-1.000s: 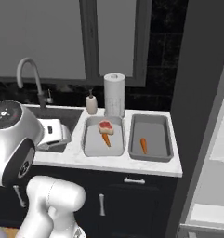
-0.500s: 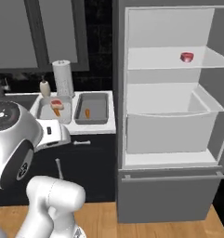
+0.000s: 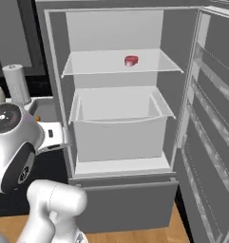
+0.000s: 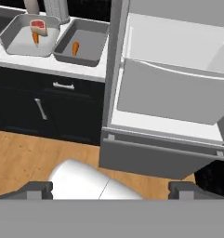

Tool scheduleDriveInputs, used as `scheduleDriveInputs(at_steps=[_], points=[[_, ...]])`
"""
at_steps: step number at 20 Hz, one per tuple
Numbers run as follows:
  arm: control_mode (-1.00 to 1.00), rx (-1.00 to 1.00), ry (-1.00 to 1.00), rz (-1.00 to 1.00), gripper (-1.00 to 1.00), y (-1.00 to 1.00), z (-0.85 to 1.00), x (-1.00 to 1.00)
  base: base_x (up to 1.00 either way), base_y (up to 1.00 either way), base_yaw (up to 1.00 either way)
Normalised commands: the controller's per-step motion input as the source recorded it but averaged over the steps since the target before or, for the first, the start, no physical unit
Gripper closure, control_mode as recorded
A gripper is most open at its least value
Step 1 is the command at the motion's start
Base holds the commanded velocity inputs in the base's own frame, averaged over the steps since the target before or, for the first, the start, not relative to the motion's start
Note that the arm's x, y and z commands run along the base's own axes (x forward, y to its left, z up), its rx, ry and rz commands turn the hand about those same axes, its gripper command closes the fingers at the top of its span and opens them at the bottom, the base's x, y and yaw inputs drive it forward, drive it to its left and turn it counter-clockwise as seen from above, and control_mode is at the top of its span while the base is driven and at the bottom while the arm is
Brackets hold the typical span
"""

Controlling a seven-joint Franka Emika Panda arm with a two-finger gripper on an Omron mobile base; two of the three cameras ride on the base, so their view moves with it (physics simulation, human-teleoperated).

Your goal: Place one carrot and one steak in each tupperware on the nearby counter, to pack two identical lunches.

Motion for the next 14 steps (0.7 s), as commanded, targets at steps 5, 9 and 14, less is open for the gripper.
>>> scheduleDriveInputs(at_steps=[5, 9, 14], points=[[1.00, 0.00, 0.00, 0.00, -1.00, 0.00, 0.00, 0.00, 0.72, -0.06, 0.00], [1.00, 0.00, 0.00, 0.00, -1.00, 0.00, 0.00, 0.00, 0.74, -0.07, 0.05], [1.00, 0.00, 0.00, 0.00, -1.00, 0.00, 0.00, 0.00, 0.63, -0.62, 0.15]])
